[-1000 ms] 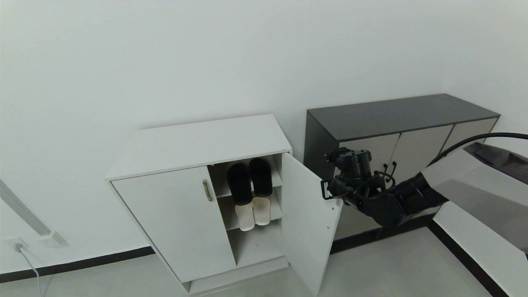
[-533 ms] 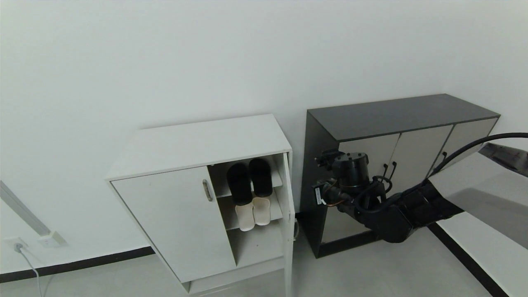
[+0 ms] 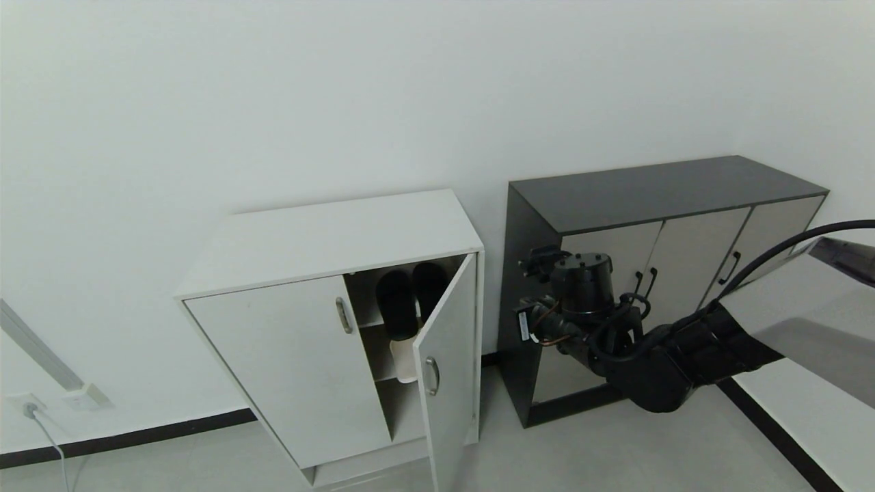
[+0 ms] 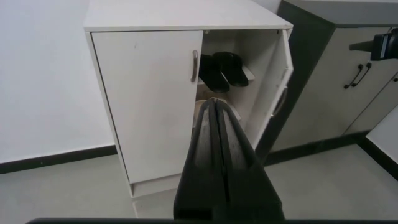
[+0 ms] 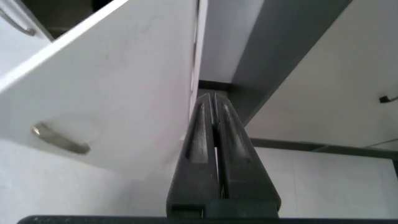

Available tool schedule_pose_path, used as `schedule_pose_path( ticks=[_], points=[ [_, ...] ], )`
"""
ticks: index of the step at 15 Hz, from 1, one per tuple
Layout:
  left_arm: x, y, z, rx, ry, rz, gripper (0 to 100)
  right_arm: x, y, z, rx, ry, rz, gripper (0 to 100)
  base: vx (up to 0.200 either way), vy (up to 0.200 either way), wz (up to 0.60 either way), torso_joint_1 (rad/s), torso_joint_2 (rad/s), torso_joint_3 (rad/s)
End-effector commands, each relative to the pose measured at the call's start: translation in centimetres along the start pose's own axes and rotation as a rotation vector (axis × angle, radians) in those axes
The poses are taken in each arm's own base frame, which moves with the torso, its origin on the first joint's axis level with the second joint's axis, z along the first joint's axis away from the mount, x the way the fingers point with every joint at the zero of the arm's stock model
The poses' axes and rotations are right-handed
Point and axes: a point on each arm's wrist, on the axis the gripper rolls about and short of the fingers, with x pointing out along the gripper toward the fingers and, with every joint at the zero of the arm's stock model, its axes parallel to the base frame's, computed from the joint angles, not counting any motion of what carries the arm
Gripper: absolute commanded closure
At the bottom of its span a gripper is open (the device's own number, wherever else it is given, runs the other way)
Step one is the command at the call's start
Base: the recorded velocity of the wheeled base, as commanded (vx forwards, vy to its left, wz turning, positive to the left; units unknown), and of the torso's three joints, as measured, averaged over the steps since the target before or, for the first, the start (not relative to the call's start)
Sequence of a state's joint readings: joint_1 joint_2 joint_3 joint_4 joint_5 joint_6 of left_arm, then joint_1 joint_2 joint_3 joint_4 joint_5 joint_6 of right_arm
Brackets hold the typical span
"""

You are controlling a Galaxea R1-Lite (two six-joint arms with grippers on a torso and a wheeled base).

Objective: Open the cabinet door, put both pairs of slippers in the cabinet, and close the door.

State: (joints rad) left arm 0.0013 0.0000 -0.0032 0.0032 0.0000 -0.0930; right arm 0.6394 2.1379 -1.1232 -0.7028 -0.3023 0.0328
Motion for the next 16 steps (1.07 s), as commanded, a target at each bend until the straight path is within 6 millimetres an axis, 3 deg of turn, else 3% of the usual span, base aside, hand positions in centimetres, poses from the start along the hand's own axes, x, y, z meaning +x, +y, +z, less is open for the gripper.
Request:
schedule_pose_path(
  ticks=[1,7,16],
  points=[
    [0.0,0.0,0.0,-0.001,0.0,0.0,100,-0.1,0.2,0.0,-0.002,-0.001,0.005,100,0.0,0.0,0.6,0.002,0.0,0.007],
    [0.0,0.0,0.0,-0.001,0.0,-0.001,100,-0.1,0.4,-0.1,0.005,-0.013,0.019,100,0.0,0.0,0.6,-0.002,0.0,0.003],
    [0.0,0.0,0.0,-0.001,0.0,0.0,100,-0.9,-0.5,0.8,0.018,-0.054,0.015,100,0.0,0.0,0.0,0.0,0.0,0.0]
  ],
)
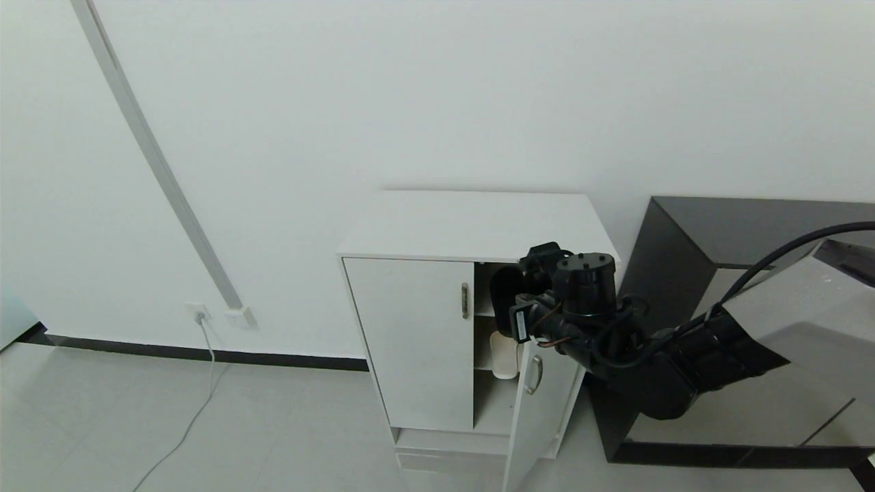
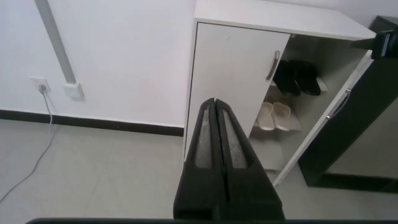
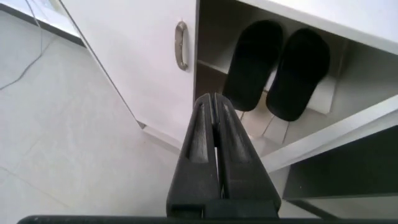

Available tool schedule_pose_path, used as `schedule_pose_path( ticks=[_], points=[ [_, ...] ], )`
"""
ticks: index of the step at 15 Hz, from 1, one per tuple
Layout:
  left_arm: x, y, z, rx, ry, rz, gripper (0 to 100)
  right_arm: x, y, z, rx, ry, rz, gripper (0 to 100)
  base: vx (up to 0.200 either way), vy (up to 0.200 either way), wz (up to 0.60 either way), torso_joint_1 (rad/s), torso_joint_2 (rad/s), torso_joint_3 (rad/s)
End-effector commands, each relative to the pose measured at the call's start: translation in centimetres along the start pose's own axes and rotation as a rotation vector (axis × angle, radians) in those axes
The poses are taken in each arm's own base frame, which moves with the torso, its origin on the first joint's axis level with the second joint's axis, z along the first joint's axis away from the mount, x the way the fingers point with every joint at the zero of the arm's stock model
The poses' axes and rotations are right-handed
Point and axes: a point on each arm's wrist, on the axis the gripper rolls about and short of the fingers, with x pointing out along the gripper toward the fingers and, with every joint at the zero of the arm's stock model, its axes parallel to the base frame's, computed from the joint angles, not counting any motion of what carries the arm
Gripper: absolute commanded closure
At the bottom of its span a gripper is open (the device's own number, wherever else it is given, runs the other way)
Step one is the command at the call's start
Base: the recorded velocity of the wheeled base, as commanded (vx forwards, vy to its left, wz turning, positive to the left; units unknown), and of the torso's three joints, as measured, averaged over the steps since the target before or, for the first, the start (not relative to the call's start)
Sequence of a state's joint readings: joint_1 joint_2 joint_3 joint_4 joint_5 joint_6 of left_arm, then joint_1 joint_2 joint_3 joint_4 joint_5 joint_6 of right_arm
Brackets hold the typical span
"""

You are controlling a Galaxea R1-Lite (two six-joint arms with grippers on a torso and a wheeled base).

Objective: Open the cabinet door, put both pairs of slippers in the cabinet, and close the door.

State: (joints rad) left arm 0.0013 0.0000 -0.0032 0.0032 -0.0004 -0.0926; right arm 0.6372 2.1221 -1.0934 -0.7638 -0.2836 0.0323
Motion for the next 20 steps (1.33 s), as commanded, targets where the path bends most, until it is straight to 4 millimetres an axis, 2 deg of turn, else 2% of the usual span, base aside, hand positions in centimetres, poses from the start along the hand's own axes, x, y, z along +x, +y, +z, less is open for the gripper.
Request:
schedule_pose_path(
  ticks=[1,2,4,8,11,15,20],
  points=[
    [0.0,0.0,0.0,0.001,0.0,-0.001,100,-1.1,-1.0,0.8,0.006,-0.011,-0.017,100,0.0,0.0,0.0,0.0,0.0,0.0],
    [0.0,0.0,0.0,0.001,0.0,0.001,100,-2.2,-1.7,1.1,0.007,-0.009,-0.027,100,0.0,0.0,0.0,0.0,0.0,0.0],
    [0.0,0.0,0.0,0.001,0.002,-0.001,100,-4.1,-2.9,0.4,0.001,0.029,-0.044,100,0.1,0.0,0.0,0.001,0.0,0.001],
    [0.0,0.0,0.0,0.002,0.002,-0.001,100,-7.9,-4.0,-3.3,-0.031,0.166,-0.042,100,0.2,0.0,0.0,0.001,0.0,0.005],
    [0.0,0.0,0.0,0.002,0.001,0.001,100,-8.3,-3.9,-5.7,-0.045,0.231,-0.037,100,0.067,0.0,0.0,0.006,0.0,0.001],
    [0.0,0.0,0.0,0.002,0.003,0.001,100,-7.7,-3.7,-6.8,-0.054,0.233,-0.033,100,0.0,0.0,0.0,0.0,0.0,0.0],
    [0.0,0.0,0.0,0.002,0.003,0.001,100,-5.8,-3.3,-8.3,-0.05,0.226,-0.033,100,0.0,0.0,0.0,0.0,0.0,0.0]
  ],
)
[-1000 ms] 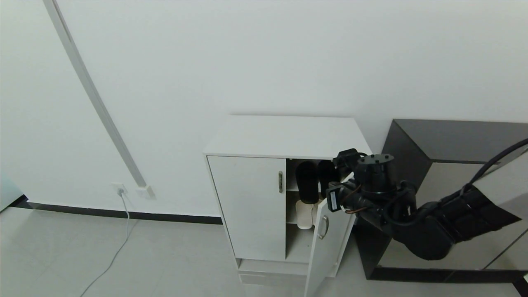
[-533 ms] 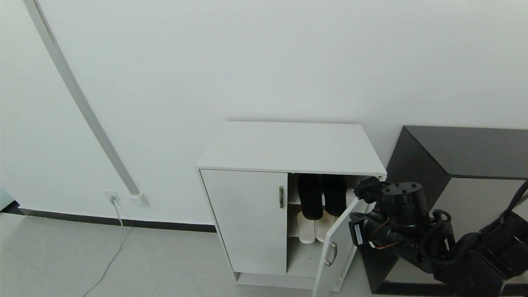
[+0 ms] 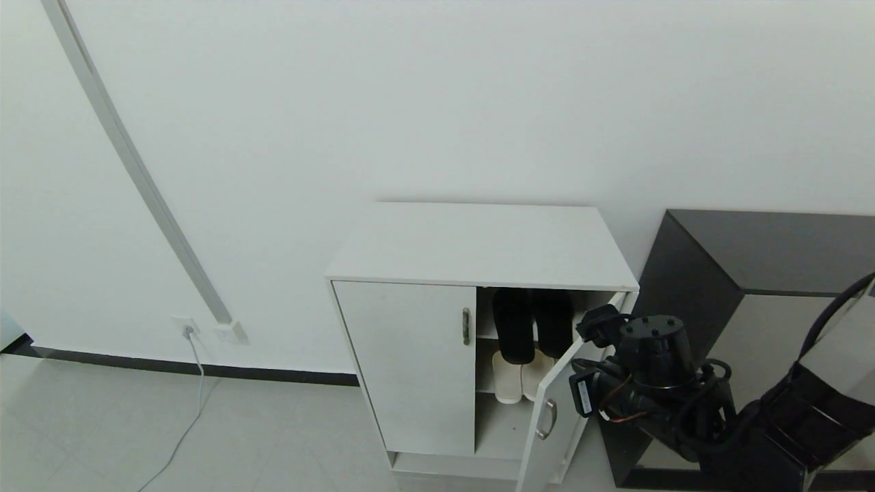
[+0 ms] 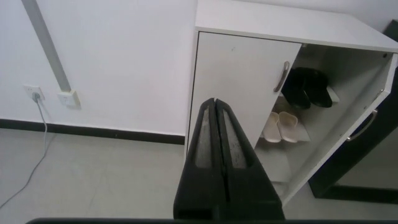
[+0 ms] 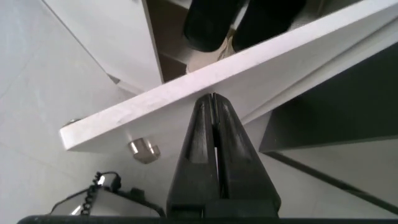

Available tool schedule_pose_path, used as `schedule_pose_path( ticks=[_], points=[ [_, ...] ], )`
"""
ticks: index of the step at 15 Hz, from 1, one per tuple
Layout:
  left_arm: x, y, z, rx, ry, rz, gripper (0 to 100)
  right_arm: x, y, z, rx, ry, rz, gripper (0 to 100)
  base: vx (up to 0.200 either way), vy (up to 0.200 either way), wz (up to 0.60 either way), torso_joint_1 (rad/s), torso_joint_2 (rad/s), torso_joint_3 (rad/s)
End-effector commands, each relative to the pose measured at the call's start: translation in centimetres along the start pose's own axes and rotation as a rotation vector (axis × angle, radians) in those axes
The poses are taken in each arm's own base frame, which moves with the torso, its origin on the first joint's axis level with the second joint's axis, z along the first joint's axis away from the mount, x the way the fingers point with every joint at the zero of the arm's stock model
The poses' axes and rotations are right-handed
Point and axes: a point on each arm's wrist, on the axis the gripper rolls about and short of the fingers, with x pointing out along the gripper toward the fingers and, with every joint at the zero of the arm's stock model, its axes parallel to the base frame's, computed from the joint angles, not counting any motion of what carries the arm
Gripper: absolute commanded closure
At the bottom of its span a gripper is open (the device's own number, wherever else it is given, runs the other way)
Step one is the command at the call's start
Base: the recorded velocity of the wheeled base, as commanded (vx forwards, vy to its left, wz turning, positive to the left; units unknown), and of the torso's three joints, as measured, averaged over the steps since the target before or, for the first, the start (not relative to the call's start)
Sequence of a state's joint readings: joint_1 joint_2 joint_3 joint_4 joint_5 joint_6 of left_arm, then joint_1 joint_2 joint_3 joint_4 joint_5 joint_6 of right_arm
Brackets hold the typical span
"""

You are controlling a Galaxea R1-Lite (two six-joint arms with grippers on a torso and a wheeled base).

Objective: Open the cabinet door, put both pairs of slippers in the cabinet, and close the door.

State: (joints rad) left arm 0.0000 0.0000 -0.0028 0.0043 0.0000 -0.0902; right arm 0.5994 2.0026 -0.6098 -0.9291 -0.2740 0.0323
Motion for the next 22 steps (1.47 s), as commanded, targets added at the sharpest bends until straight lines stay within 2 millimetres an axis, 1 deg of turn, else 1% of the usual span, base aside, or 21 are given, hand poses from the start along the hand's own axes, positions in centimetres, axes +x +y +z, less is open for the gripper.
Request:
schedule_pose_path(
  ticks=[1,2,5,9,13,16,19,20,22],
  points=[
    [0.0,0.0,0.0,0.0,-0.002,0.001,100,1.5,0.4,-1.1,-0.003,0.014,0.001,100,0.0,0.0,0.0,0.0,0.0,0.0],
    [0.0,0.0,0.0,0.0,0.0,0.002,100,2.0,0.5,-1.4,0.003,-0.005,0.002,100,0.0,0.0,0.0,0.0,0.0,0.0],
    [0.0,0.0,0.0,0.0,0.0,0.0,100,3.3,0.9,-1.0,0.016,-0.052,0.002,100,0.0,0.0,0.0,0.0,0.0,0.0],
    [0.0,0.0,0.0,-0.002,-0.001,0.0,100,5.9,1.6,-0.6,0.022,-0.078,0.003,100,0.0,0.0,0.0,0.0,0.0,0.0],
    [0.0,0.0,0.0,-0.002,-0.002,0.001,100,7.1,1.9,-0.4,0.028,-0.095,0.002,100,0.0,0.0,0.0,0.0,0.0,0.0],
    [0.0,0.0,0.0,-0.002,-0.001,0.0,100,8.4,2.1,0.0,0.035,-0.113,-0.002,100,0.0,0.0,0.0,0.0,0.0,0.0],
    [0.0,0.0,0.0,-0.002,0.0,0.002,100,9.3,1.9,0.2,0.042,-0.126,-0.009,100,0.0,0.0,0.0,0.0,0.0,0.0],
    [0.0,0.0,0.0,-0.002,-0.002,0.001,100,9.9,1.8,0.5,0.048,-0.142,-0.014,100,0.0,0.0,0.0,0.0,0.0,0.0],
    [0.0,0.0,0.0,-0.002,0.0,0.002,100,10.4,1.8,1.1,0.052,-0.156,-0.016,100,0.0,0.0,0.0,0.0,0.0,0.0]
  ],
)
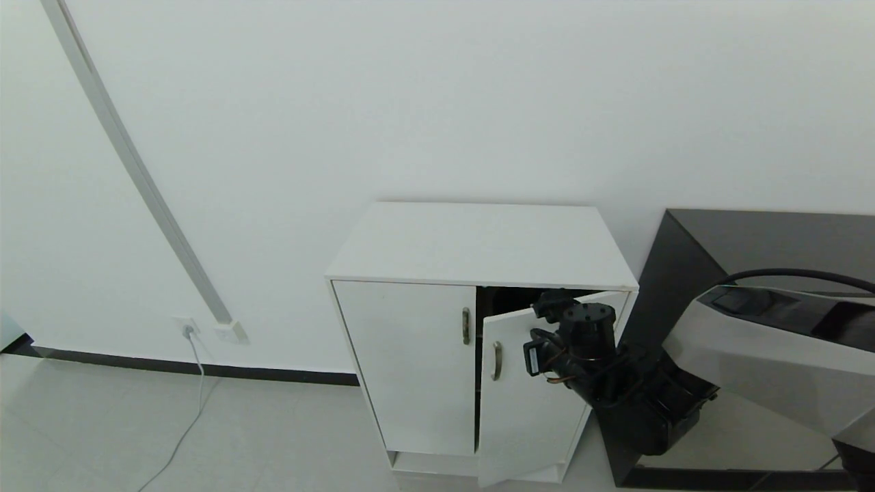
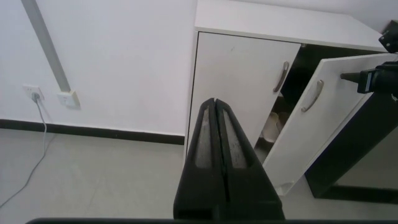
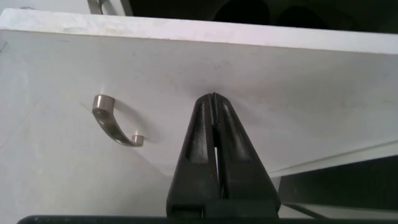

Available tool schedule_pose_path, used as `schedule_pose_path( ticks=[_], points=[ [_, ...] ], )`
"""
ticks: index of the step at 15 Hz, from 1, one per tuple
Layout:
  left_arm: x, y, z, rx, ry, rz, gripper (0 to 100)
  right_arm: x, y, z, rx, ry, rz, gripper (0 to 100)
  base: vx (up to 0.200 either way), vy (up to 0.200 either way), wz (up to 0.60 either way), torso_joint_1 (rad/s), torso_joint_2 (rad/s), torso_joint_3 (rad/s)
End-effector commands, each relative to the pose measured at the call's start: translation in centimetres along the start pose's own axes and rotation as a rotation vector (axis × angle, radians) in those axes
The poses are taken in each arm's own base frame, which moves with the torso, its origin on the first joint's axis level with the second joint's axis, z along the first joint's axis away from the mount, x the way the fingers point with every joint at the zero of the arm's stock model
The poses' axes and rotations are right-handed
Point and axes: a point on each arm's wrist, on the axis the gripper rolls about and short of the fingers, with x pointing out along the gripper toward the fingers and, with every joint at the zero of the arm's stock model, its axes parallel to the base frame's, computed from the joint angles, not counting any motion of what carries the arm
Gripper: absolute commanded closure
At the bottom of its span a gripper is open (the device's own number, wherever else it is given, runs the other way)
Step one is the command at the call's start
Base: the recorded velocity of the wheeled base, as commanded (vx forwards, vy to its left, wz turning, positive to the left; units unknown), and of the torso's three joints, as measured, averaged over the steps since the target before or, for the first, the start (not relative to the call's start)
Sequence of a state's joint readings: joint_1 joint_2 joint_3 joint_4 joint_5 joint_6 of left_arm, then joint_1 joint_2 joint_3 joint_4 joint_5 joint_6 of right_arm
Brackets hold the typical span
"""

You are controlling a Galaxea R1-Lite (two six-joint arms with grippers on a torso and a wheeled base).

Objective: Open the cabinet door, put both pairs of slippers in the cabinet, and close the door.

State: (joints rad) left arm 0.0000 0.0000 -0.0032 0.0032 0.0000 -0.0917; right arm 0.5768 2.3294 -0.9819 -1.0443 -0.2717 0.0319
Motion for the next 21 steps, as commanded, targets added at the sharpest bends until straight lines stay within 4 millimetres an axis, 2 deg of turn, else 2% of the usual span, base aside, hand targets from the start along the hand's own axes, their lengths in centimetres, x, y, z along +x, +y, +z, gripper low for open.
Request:
schedule_pose_path(
  ticks=[1,5,11,21],
  points=[
    [0.0,0.0,0.0,0.0,0.0,0.002,100,0.8,0.0,0.2,0.003,-0.002,-0.006,100,0.0,0.0,0.0,0.0,0.0,0.0],
    [0.0,0.0,0.0,-0.002,0.0,0.003,100,1.6,0.2,1.5,0.004,-0.008,-0.004,100,0.0,0.0,0.0,0.0,0.0,0.0],
    [0.0,0.0,0.0,-0.003,0.001,0.003,100,3.4,-0.5,1.3,0.009,0.004,-0.029,100,0.0,0.0,0.0,0.0,0.0,0.0],
    [0.0,0.0,0.0,-0.002,0.001,0.003,100,4.3,-1.1,2.3,0.015,-0.001,-0.045,100,0.0,0.0,0.0,0.0,0.0,0.0]
  ],
)
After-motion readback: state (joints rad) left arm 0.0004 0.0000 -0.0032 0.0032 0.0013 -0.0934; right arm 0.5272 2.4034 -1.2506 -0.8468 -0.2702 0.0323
